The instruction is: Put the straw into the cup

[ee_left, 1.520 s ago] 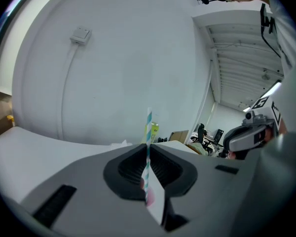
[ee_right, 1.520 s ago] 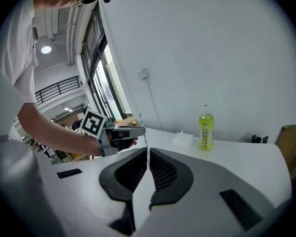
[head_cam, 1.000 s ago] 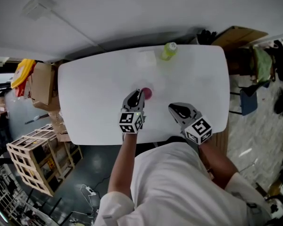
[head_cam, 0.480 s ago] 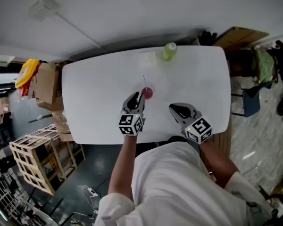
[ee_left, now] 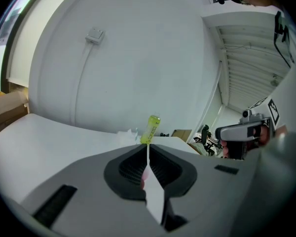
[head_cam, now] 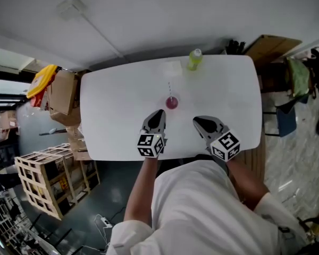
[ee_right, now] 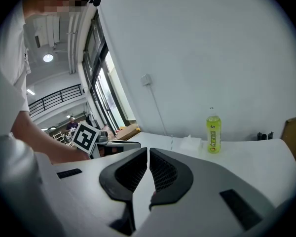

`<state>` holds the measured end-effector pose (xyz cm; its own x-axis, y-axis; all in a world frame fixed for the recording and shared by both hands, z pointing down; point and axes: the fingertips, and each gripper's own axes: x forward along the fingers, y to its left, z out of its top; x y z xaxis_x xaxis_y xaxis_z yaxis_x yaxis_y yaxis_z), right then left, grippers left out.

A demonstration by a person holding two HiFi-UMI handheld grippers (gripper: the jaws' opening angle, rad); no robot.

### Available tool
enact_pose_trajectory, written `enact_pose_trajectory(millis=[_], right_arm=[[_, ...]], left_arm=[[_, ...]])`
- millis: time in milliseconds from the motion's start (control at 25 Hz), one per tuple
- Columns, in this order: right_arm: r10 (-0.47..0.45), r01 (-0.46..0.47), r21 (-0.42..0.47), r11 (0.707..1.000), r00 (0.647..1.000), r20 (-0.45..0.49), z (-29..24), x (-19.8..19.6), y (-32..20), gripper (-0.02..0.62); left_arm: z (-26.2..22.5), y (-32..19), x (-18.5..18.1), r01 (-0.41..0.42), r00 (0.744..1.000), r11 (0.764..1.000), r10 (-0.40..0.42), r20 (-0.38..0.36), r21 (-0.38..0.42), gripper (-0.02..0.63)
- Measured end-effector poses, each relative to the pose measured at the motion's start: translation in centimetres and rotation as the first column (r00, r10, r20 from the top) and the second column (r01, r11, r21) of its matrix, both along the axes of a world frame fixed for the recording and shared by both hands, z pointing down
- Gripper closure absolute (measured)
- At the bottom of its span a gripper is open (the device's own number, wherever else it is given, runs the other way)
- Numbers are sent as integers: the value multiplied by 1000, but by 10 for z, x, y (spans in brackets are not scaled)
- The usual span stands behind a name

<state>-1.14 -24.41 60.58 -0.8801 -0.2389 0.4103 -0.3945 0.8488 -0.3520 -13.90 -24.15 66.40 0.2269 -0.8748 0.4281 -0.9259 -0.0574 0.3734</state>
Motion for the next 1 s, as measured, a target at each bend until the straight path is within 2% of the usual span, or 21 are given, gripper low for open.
enact_pose_trajectory(millis=[200, 480, 720, 1000], right_arm=[[44, -45, 51, 998, 999, 13, -19, -2, 20, 555], [135, -136, 100, 986, 991, 14, -40, 9, 58, 556], [203, -203, 146, 968, 979, 14, -56, 25, 101, 555], [289, -288, 185, 940, 957, 23, -70, 46, 147, 557]], left_arm=[[-21, 24, -3, -3, 1000, 999, 3, 0, 42, 603], [-43, 76, -6, -33, 999, 998, 34, -15, 47, 604], [-81, 135, -4, -65, 996, 993, 71, -53, 96, 604], [-109, 196, -3, -113, 991, 989, 120, -63, 100, 604]])
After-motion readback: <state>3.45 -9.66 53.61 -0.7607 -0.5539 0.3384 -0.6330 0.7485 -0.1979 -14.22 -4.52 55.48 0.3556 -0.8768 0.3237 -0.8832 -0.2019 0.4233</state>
